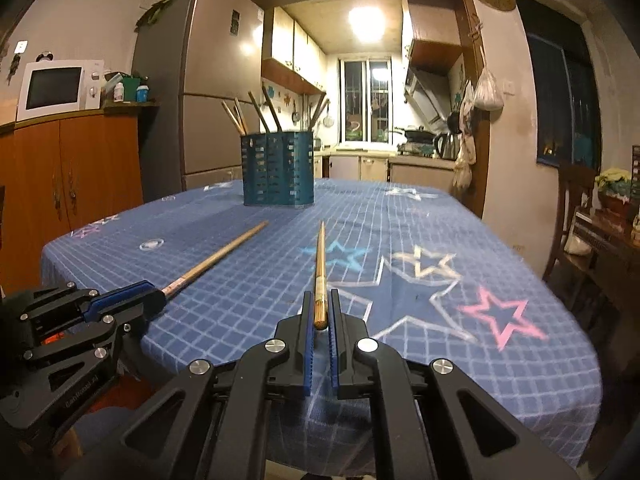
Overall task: Organize utensils
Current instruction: 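Lift both held chopsticks and carry them over the teal holder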
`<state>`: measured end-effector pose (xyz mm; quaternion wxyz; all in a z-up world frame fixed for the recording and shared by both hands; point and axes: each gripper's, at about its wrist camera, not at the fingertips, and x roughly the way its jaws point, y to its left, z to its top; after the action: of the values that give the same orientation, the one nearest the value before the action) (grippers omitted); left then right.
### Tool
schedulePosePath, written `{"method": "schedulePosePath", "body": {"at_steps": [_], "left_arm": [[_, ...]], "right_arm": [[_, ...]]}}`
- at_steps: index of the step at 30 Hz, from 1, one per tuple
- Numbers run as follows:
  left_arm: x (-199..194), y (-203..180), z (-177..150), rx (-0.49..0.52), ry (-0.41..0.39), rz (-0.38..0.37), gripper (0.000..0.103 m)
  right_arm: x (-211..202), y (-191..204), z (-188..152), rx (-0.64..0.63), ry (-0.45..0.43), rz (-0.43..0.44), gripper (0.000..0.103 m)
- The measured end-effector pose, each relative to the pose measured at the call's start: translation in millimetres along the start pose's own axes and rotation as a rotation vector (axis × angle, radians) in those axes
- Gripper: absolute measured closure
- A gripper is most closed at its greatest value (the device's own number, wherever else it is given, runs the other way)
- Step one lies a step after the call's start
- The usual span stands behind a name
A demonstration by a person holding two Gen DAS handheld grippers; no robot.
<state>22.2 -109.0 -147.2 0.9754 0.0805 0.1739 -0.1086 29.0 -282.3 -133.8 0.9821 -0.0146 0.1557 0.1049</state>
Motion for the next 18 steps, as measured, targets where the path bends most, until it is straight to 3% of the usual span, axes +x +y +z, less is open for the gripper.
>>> {"method": "schedulePosePath", "body": {"at_steps": [6,12,15,18], "left_arm": [[-24,16,32,0.010,-0.095,0.022,0.096],[-27,41,94,0.017,-0.212,0.030,0.096],[-19,51,118,0.010,-0.231,0.037,0.096],[-19,61,115,-0.034,-0.189,0.028,0.097]], "right_arm": [[-21,5,34,-0.048,-0.076,-0.005,0.096],[-26,1,96,-0.100,-0.170,0.014,0.096],[-18,-5,131,-0.119,-0.195,0.028,0.096],[-13,-11,155,-0.125,-0.212,0.027,0.096]]}}
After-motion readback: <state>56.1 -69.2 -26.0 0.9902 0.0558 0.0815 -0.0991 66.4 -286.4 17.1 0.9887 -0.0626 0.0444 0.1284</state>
